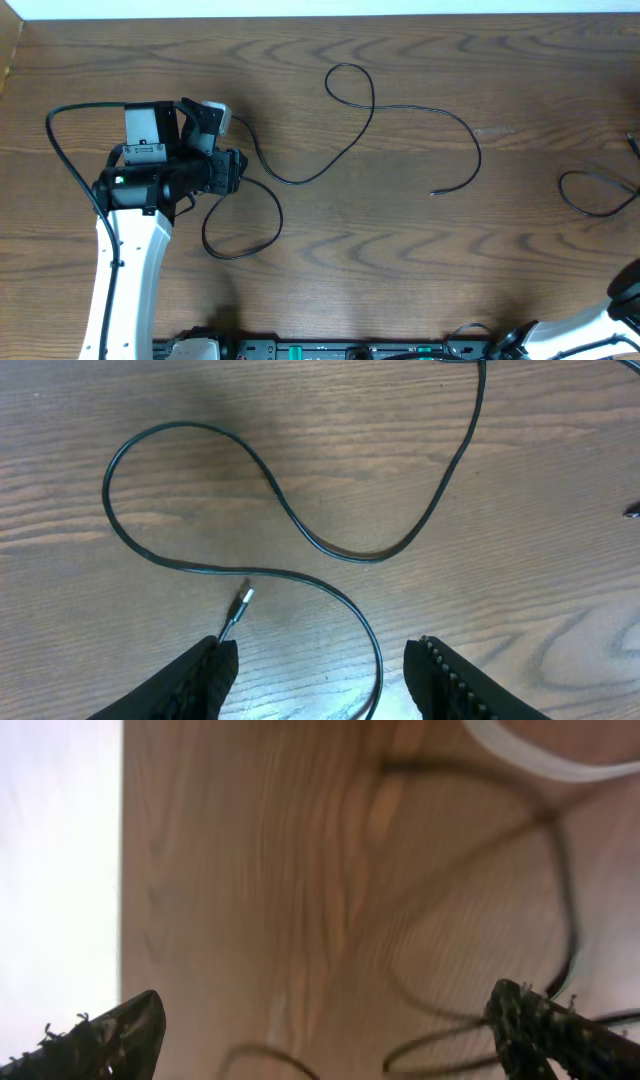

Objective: Untangle cables

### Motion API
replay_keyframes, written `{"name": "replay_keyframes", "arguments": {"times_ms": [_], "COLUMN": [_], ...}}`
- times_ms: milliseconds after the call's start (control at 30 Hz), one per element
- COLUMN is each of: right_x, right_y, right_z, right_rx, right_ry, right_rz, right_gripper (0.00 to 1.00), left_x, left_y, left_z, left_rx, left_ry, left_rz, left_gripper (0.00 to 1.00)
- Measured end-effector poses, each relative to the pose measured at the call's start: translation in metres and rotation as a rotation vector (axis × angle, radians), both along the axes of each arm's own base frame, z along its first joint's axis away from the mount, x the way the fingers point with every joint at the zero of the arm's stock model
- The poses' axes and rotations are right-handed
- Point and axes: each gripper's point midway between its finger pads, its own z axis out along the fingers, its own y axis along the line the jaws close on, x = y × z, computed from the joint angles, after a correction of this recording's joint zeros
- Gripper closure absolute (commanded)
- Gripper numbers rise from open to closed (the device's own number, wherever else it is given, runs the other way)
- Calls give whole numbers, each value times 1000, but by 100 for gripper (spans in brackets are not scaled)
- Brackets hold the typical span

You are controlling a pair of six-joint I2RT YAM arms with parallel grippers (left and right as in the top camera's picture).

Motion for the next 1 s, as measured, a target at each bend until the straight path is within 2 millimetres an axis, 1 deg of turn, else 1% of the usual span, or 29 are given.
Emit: {"name": "replay_keyframes", "arguments": {"times_ms": [67,167,200,300,400,433,467,500,533,567,600,633,667,767,833,900,1000], "right_x": [8,12,12,10,0,-4,-9,-13,-18,-22,-24,-33,-36,-39,-41,-41,-37], "right_y": [32,78,90,120,137,140,143,144,145,145,145,145,145,143,138,131,114], "right_z": [-7,-18,-23,-41,-65,-73,-83,-90,-98,-107,-113,-127,-133,-152,-164,-169,-169], "right_rx": [4,11,6,-27,-63,-71,-82,-86,-87,-89,-92,-88,-87,-95,-106,-122,-185], "right_ry": [36,99,123,199,285,308,330,347,366,378,382,404,411,396,381,371,344], "right_rz": [110,259,298,394,443,451,460,466,462,457,452,441,430,395,353,312,240], "right_gripper": [1,1,1,1,1,10,30,69,85,98,99,99,99,99,99,99,99], "left_x": [0,0,-1,-1,-1,-1,-1,-1,-1,-1,0,0,0,0,0,-1,-1], "left_y": [-1,-3,-4,-5,-5,-5,-5,-5,-6,-6,-6,-6,-6,-7,-7,-7,-7], "left_z": [0,1,1,1,1,1,1,2,2,2,2,2,2,3,2,2,2], "left_rx": [-5,-18,-20,-24,-25,-26,-27,-28,-30,-30,-31,-32,-33,-34,-36,-37,-36], "left_ry": [0,-1,-1,-1,-1,-1,-1,-1,-2,-1,-4,-5,-4,-5,-5,-3,-4], "left_rz": [-3,-11,-13,-15,-15,-16,-17,-17,-19,-19,-19,-20,-21,-22,-23,-23,-23], "left_gripper": [41,41,41,41,41,41,41,41,41,41,41,41,41,41,41,41,41]}}
